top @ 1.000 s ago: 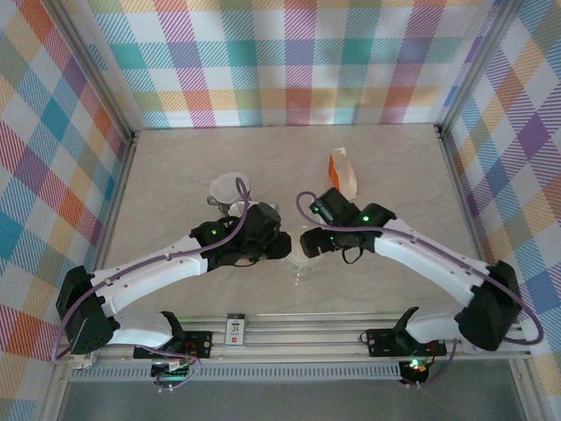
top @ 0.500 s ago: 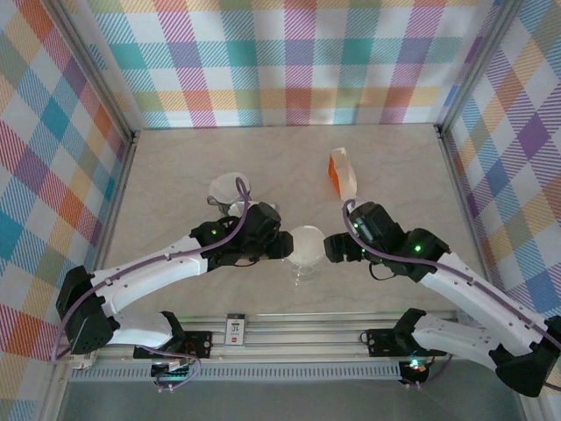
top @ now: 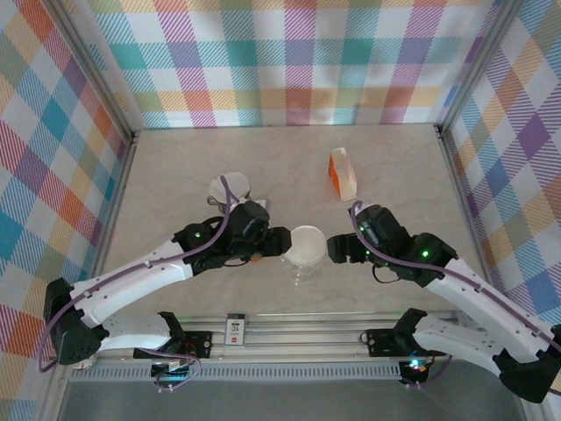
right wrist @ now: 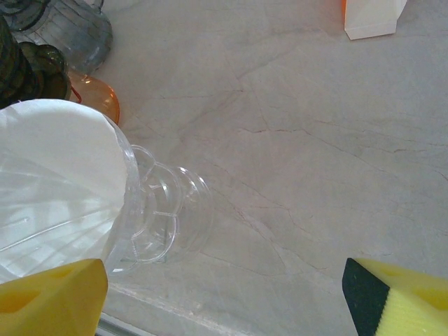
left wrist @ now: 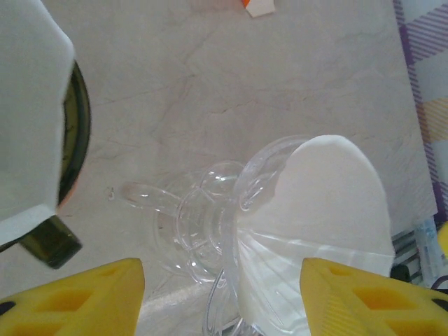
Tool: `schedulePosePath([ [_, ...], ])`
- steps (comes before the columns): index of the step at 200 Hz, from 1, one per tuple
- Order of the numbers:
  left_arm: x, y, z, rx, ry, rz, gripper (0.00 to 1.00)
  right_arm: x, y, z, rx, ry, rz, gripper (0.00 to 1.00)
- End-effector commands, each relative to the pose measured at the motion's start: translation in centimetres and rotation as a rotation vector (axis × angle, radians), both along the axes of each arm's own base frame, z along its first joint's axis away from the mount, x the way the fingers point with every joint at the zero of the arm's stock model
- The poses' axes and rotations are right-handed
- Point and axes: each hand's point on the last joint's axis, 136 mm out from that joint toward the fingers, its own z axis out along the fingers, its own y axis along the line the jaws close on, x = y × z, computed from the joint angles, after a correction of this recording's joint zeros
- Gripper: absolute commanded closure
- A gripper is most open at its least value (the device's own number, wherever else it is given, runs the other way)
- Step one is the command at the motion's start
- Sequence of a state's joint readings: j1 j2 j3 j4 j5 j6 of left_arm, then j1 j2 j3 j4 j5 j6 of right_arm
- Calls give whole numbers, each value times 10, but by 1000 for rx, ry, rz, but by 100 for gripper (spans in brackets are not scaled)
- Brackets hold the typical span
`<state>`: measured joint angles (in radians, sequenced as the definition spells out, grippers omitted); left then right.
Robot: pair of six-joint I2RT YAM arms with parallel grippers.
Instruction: Place the coffee filter in the dripper
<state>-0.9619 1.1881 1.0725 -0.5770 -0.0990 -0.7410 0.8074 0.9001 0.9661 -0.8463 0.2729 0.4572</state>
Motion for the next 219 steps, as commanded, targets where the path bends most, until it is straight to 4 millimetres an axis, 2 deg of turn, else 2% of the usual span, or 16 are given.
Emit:
schedulePosePath([
  [1, 2, 12, 29, -24, -67, 37, 38, 2, 4, 7, 37, -35, 1, 12],
  [41, 6, 45, 47, 19, -146, 138, 32, 5, 8, 4, 49, -48, 6, 12],
  [74, 8, 72, 54, 18, -175, 203, 32, 10, 13, 6, 61, -63, 11, 11],
  [114, 14, 128, 49, -27, -156, 357, 33, 13, 19, 4, 58, -58, 28, 11],
  [130, 17, 154, 42, -27, -137, 429, 33, 13, 19, 4, 58, -61, 30, 11],
  [178, 29, 208, 12, -55, -44, 610, 36, 15, 17, 8, 56, -75, 22, 11],
  [219, 39, 241, -20, -184, 38, 757, 44, 14, 16, 13, 76, -93, 19, 11],
])
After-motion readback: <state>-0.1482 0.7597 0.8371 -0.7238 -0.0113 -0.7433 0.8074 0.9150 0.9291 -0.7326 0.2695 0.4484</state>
